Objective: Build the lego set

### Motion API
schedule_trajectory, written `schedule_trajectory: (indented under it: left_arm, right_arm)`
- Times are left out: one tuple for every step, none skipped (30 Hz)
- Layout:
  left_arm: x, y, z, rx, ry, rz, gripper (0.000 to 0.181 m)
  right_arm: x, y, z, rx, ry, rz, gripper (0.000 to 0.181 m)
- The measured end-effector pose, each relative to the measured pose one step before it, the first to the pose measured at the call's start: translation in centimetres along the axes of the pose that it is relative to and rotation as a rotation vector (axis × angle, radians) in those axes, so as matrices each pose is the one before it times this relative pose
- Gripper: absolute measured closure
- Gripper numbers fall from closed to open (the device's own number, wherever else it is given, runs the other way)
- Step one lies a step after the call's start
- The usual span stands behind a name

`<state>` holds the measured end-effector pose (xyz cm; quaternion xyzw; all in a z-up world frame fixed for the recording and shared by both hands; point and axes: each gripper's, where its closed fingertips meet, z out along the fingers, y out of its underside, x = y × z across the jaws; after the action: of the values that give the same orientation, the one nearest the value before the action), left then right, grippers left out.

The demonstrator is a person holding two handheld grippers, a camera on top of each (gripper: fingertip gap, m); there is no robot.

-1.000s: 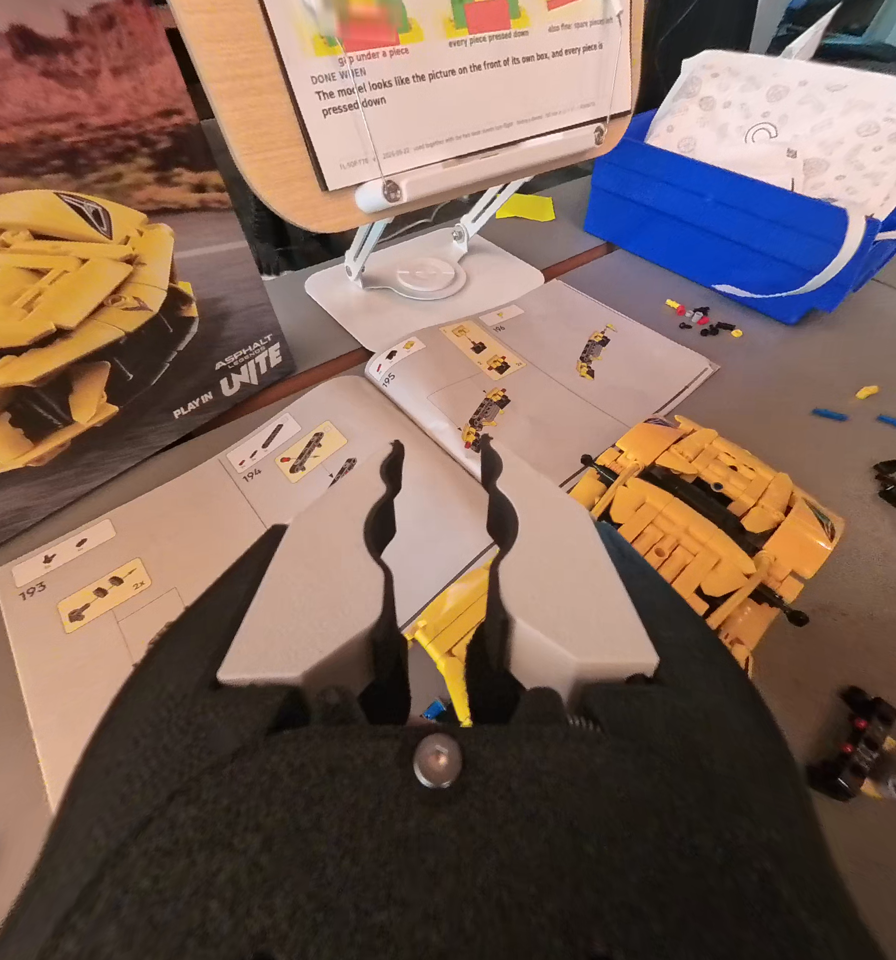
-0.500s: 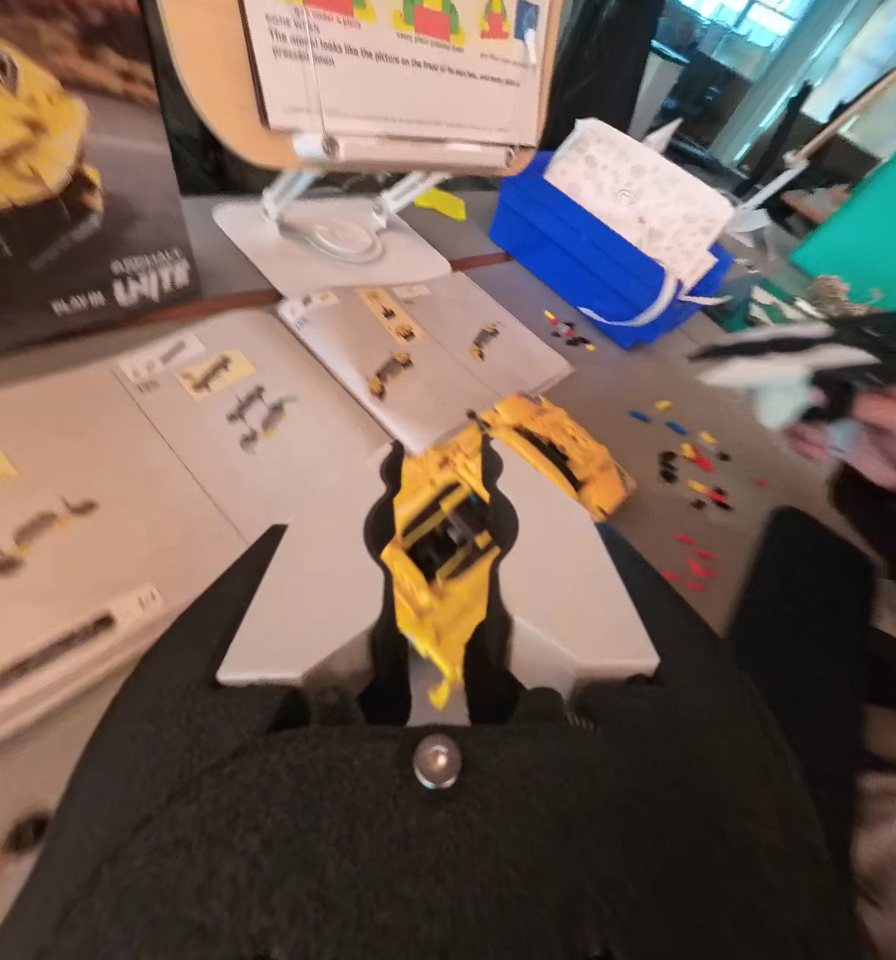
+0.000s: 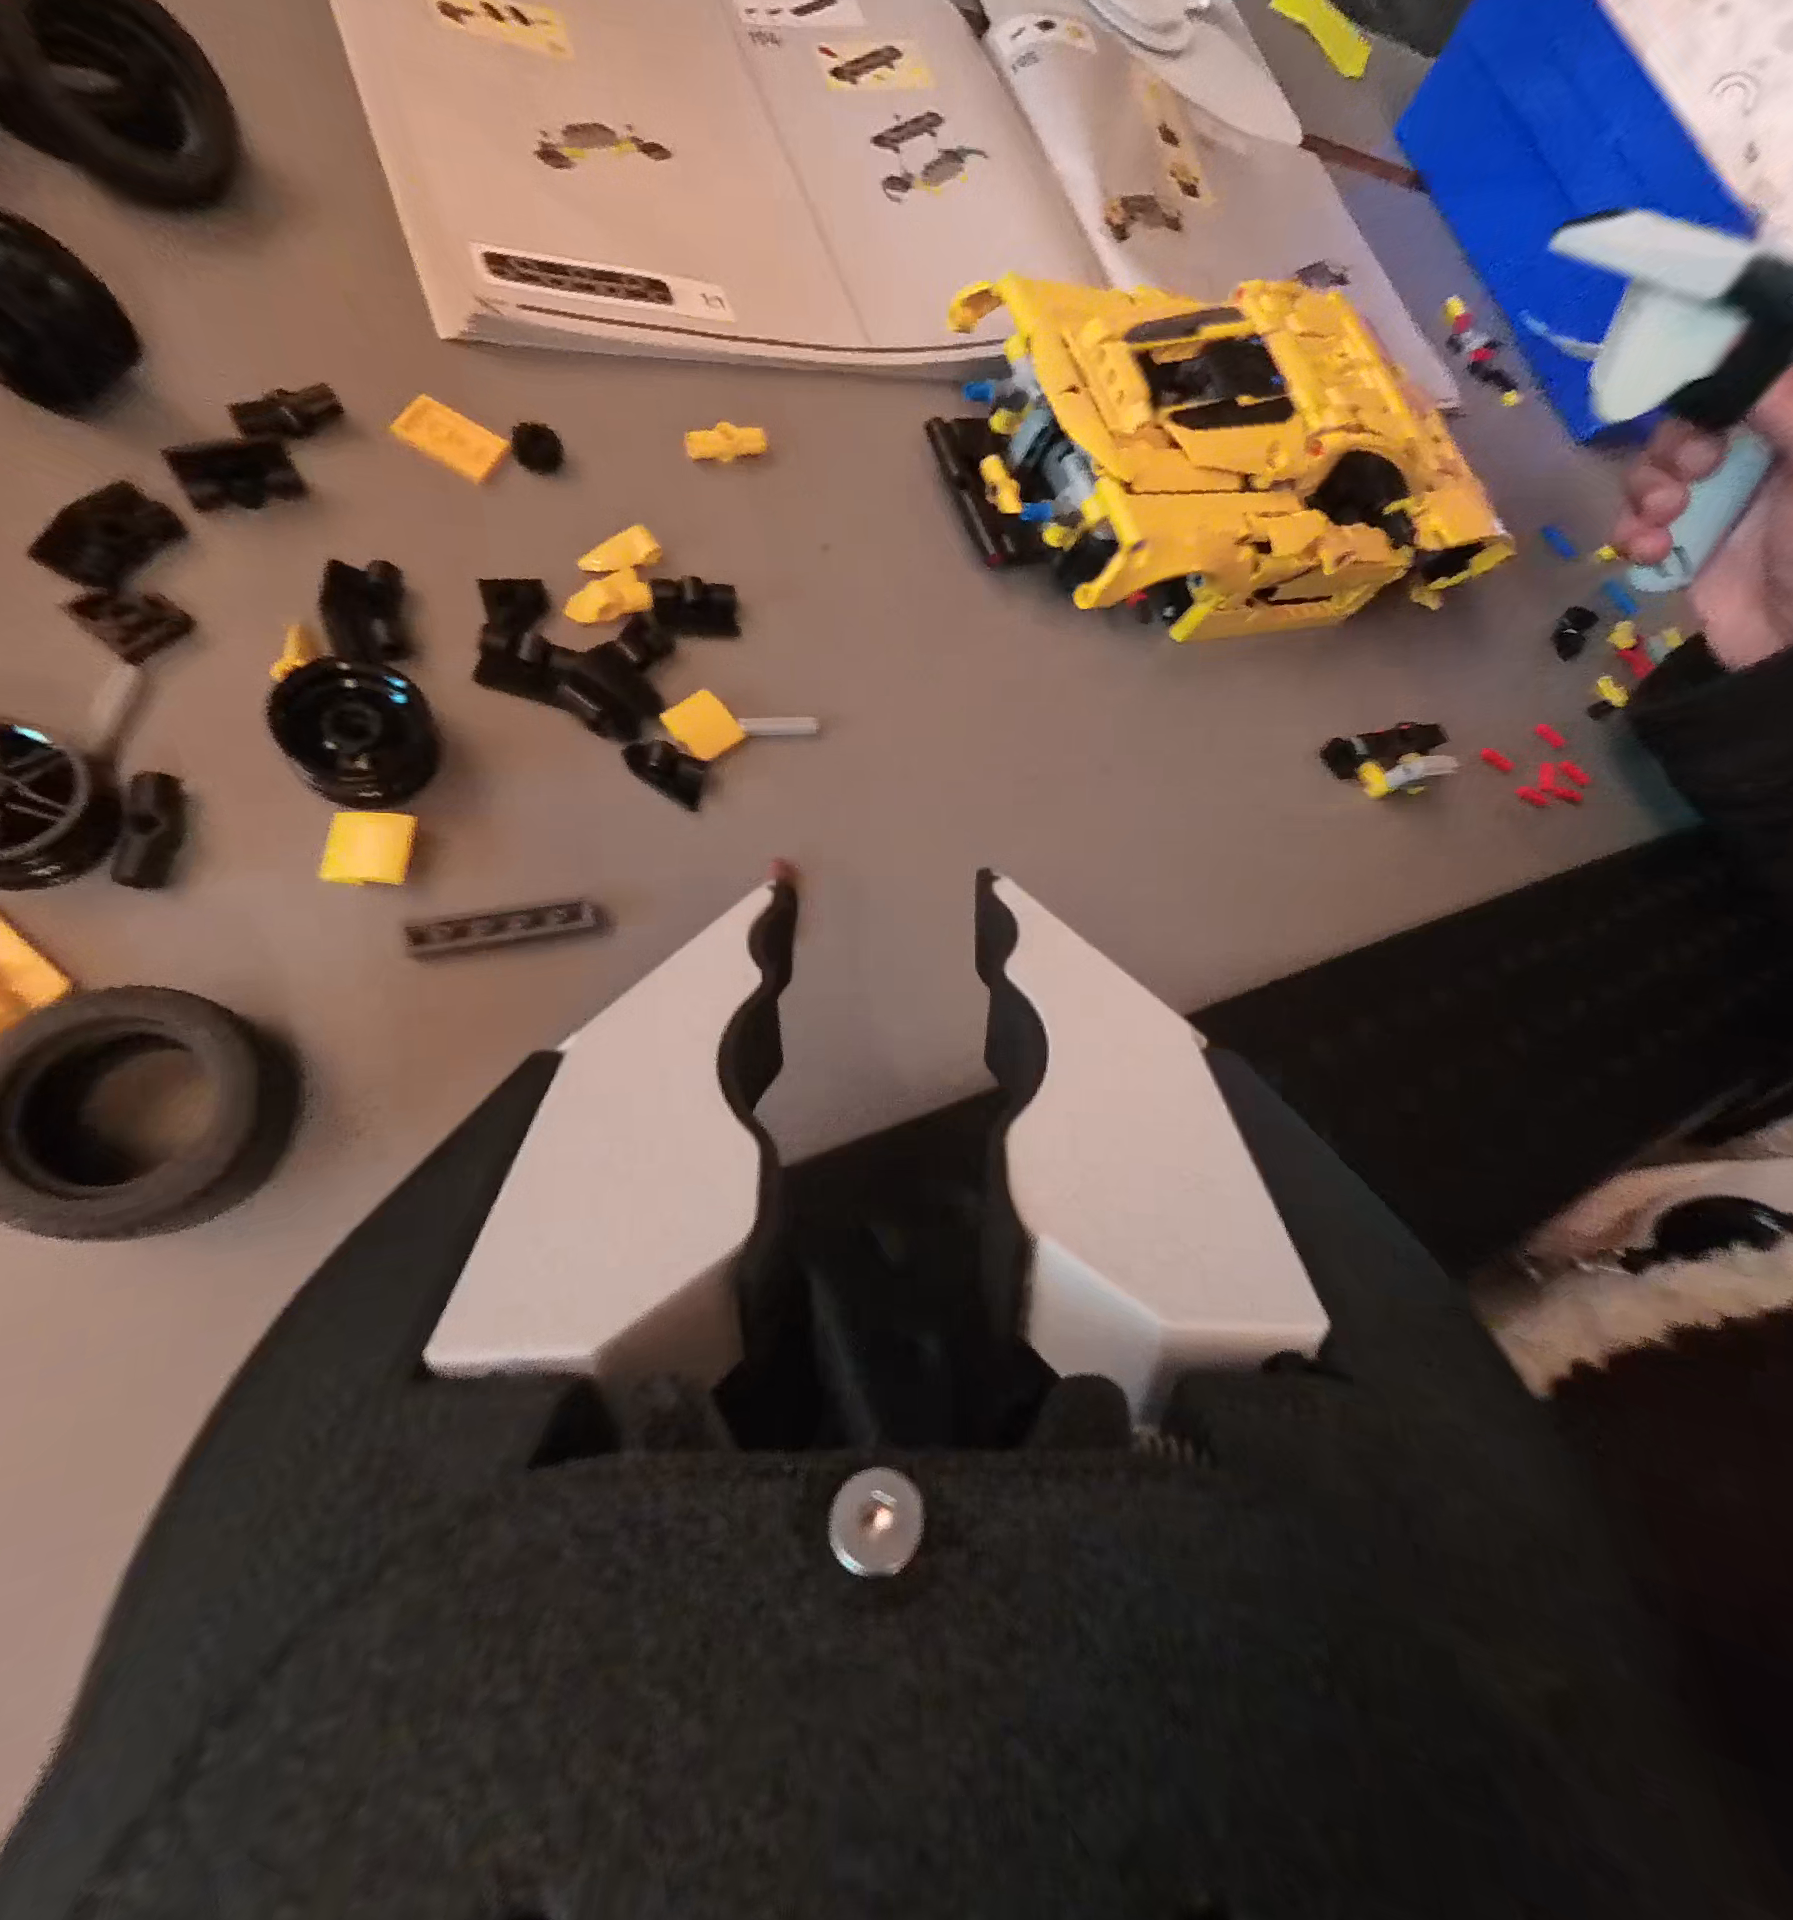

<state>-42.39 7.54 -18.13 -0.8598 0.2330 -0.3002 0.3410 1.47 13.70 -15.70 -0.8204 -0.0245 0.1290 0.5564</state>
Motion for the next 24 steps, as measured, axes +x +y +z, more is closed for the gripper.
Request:
schedule_trajectory:
  left_arm:
    - [-0.679,0.008,0.280,-0.0195,-0.0167,-0.0018,0.147]
    - [-0.491,-0.017,0.330,-0.0220,-0.0079,-0.0046,0.145]
    - [-0.355,-0.118,0.364,-0.0188,-0.0067,-0.0050,0.145]
    - [-0.302,-0.312,0.424,-0.0112,-0.0140,0.0000,0.145]
    - [-0.218,-0.582,0.556,0.0005,-0.0199,0.0101,0.145]
    - [-0.132,-0.744,0.737,0.0077,-0.0236,0.0183,0.145]
    - [-0.108,-0.724,0.898,0.0069,-0.0292,0.0194,0.145]
    - [-0.124,-0.582,1.023,0.0022,-0.0349,0.0165,0.145]
    - [-0.057,-0.333,1.100,-0.0061,-0.0355,0.0158,0.145]
    - [-0.055,-0.071,1.116,-0.0155,-0.0371,0.0149,0.145]
    - [-0.200,0.159,1.060,-0.0236,-0.0458,0.0100,0.145]
    - [-0.273,0.235,0.954,-0.0249,-0.0475,0.0026,0.144]
    - [-0.196,0.180,0.773,-0.0201,-0.0369,-0.0060,0.143]
    - [-0.189,0.004,0.482,-0.0087,-0.0319,-0.0093,0.142]
    - [-0.126,-0.249,0.174,0.0055,-0.0247,-0.0046,0.140]
    - [-0.093,-0.306,0.003,0.0097,-0.0195,0.0002,0.140]
    - [-0.139,-0.211,-0.021,0.0055,-0.0212,0.0064,0.140]
    - [-0.044,-0.134,-0.014,-0.0001,-0.0161,0.0149,0.140]
    - [-0.024,-0.157,-0.053,0.0009,-0.0171,0.0192,0.140]
    - [0.048,-0.261,-0.119,0.0071,-0.0158,0.0223,0.140]
    - [0.338,-0.360,-0.110,0.0113,-0.0019,0.0273,0.140]
    - [0.595,-0.377,-0.007,0.0095,0.0095,0.0308,0.140]
    - [0.695,-0.297,0.115,0.0064,0.0147,0.0293,0.140]
    - [0.613,-0.192,0.244,0.0033,0.0142,0.0223,0.139]
  right_arm:
    - [-0.233,-0.172,0.019,0.0112,-0.0234,0.0291,0.130]
    - [-0.279,-0.039,0.065,0.0032,-0.0217,0.0195,0.132]
    - [-0.189,0.120,0.109,-0.0055,-0.0111,0.0061,0.132]
    - [-0.074,0.185,0.103,-0.0088,0.0000,-0.0064,0.133]
    - [-0.014,0.163,0.091,-0.0071,0.0055,-0.0139,0.133]
    - [-0.056,0.146,0.099,-0.0074,0.0045,-0.0146,0.133]
    - [-0.143,0.104,0.114,-0.0074,-0.0008,-0.0129,0.133]
    - [-0.165,0.053,0.108,-0.0052,-0.0026,-0.0116,0.134]
    - [-0.173,0.035,0.081,-0.0037,-0.0028,-0.0123,0.134]
    - [-0.121,0.041,0.054,-0.0045,0.0001,-0.0149,0.134]
    - [0.025,0.066,0.003,-0.0047,0.0083,-0.0166,0.134]
    - [0.100,0.064,-0.021,-0.0037,0.0108,-0.0162,0.135]
    - [0.098,0.048,-0.017,-0.0024,0.0086,-0.0115,0.135]
    - [0.044,0.030,-0.015,-0.0009,0.0027,-0.0042,0.135]
    - [-0.018,0.001,-0.006,0.0005,-0.0032,0.0032,0.135]
    - [-0.055,-0.006,0.005,0.0010,-0.0073,0.0080,0.135]
    - [-0.069,0.015,0.018,0.0001,-0.0093,0.0099,0.135]
    - [-0.060,0.043,0.020,-0.0016,-0.0084,0.0095,0.135]
    - [-0.031,0.032,0.004,-0.0019,-0.0056,0.0089,0.135]
    - [-0.024,-0.007,-0.004,0.0002,-0.0045,0.0076,0.136]
    - [-0.042,-0.025,-0.019,0.0008,-0.0049,0.0055,0.136]
    - [-0.034,-0.016,-0.017,0.0003,-0.0040,0.0035,0.136]
    - [-0.015,0.024,0.004,-0.0008,-0.0018,0.0021,0.137]
    - [0.002,0.057,0.013,-0.0031,-0.0009,0.0012,0.137]
